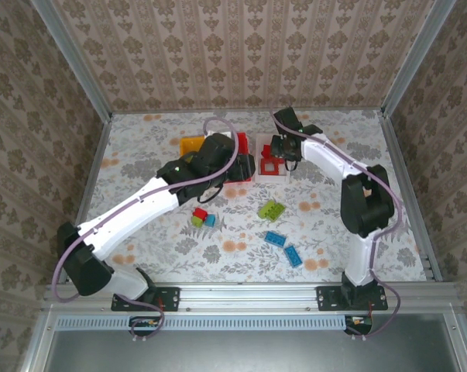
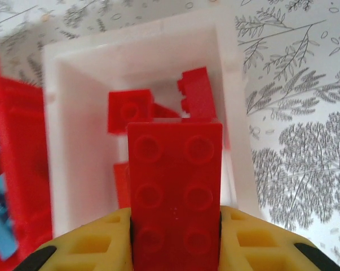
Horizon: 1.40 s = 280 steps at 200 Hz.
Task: Sort the legos into containers by color
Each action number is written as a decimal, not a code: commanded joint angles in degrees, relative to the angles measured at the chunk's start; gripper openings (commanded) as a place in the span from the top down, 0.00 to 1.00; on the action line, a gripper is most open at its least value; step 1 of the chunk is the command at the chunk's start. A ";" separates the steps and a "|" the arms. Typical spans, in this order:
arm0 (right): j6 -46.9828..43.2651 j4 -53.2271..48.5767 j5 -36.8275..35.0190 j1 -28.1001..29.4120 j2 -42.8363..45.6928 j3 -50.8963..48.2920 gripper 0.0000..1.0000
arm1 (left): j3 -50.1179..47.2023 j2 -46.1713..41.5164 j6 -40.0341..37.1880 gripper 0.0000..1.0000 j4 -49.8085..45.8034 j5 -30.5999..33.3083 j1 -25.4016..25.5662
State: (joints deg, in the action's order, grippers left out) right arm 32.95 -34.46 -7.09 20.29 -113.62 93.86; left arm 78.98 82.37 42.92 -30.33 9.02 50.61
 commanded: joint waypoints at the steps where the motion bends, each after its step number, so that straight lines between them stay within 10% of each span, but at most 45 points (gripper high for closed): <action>1: -0.83 -6.01 0.34 -0.59 -5.08 6.94 0.75 | 2.62 0.82 -2.57 0.34 1.40 -3.89 -1.53; 55: -2.49 -8.55 0.46 -0.54 -9.33 14.34 0.41 | -0.06 -1.07 -2.08 0.34 -1.45 -3.37 -2.75; 116: -4.42 -6.42 0.24 4.30 4.30 10.64 0.36 | -13.30 -12.35 4.39 0.32 -10.83 3.23 -3.55; 176: -3.57 8.56 5.78 16.23 26.75 -16.46 0.35 | -29.21 -20.06 6.87 0.26 -16.57 -0.60 -5.97; 280: 15.48 25.80 11.97 34.23 45.26 -52.52 0.32 | -35.70 -5.52 -9.04 0.21 -10.04 -0.85 -8.07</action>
State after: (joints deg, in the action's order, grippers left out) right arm 42.85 -14.04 4.43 52.88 -71.13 43.07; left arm 43.48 73.45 38.46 -43.75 6.90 43.64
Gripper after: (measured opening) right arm 0.681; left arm 0.786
